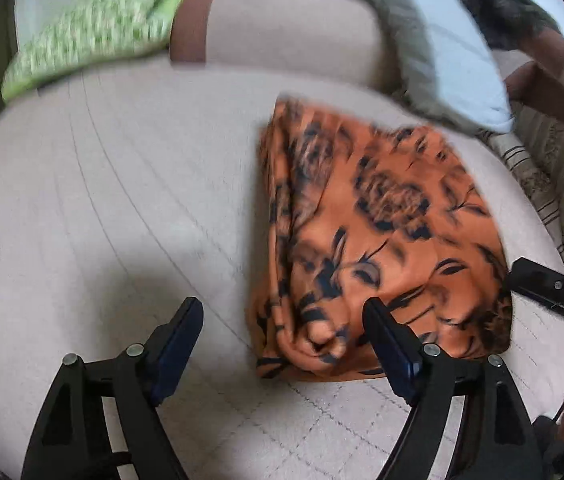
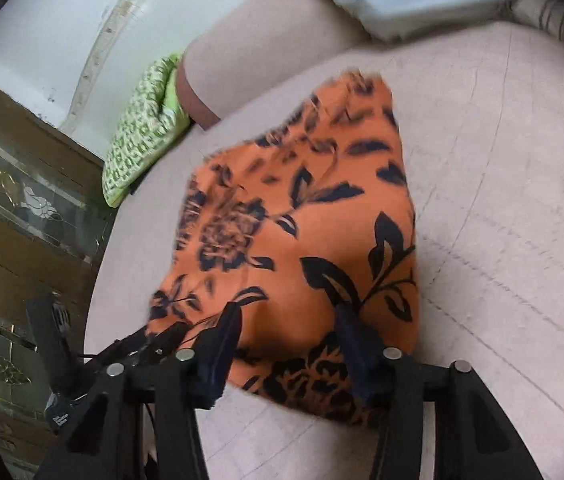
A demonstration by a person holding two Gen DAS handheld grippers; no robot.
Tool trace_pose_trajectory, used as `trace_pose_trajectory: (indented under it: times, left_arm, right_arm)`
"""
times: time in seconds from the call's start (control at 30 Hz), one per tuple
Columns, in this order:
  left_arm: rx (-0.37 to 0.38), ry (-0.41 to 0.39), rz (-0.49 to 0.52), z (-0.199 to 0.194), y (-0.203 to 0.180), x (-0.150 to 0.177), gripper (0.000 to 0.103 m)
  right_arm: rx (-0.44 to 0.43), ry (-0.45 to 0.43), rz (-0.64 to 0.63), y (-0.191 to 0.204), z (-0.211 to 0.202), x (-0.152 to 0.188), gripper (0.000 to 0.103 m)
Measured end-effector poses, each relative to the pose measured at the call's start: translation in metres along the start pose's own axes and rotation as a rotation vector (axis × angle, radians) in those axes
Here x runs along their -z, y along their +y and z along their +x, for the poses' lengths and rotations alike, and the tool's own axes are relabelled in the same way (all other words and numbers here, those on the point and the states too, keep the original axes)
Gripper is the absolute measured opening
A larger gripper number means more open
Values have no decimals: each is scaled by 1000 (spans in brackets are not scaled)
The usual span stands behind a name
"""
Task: Fold small clothes
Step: 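Release the folded blouse from both grippers and lift them away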
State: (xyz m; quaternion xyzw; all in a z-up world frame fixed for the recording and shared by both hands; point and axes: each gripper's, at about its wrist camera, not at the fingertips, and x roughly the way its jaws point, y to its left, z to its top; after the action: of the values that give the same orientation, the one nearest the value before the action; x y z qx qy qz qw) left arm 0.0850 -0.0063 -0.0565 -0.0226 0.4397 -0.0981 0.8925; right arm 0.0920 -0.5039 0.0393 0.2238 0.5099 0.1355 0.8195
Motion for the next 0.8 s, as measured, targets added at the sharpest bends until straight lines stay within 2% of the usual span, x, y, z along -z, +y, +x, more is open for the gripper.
trace_pose_trajectory:
  times: [0.1, 0.13, 0.33, 0.37, 0.43, 0.53, 0.8]
  left_arm:
    - [-57, -45, 51, -30, -8, 1, 83]
    - [-64, -65, 52, -38, -9, 2, 83]
    - [-122, -128, 55, -90, -27, 26, 86]
    - [-127, -132, 54, -96, -28, 27, 86]
    - [-132, -141, 54, -103, -31, 34, 86]
    - [-130, -141, 43, -119, -32, 43, 87]
    - [-136, -171, -5, -143, -30, 56, 87]
  right_arm:
    - [62, -46, -87, 15, -34, 11, 68]
    - [114, -64, -117, 24, -45, 18, 74]
    - [362, -49, -217, 47, -83, 64, 80]
    - [386, -49, -222, 47, -85, 68, 89]
    - [404, -52, -217, 49, -92, 80, 95]
    - [423, -62, -219, 54, -104, 91, 98]
    - [438, -72, -278, 73, -121, 105, 99]
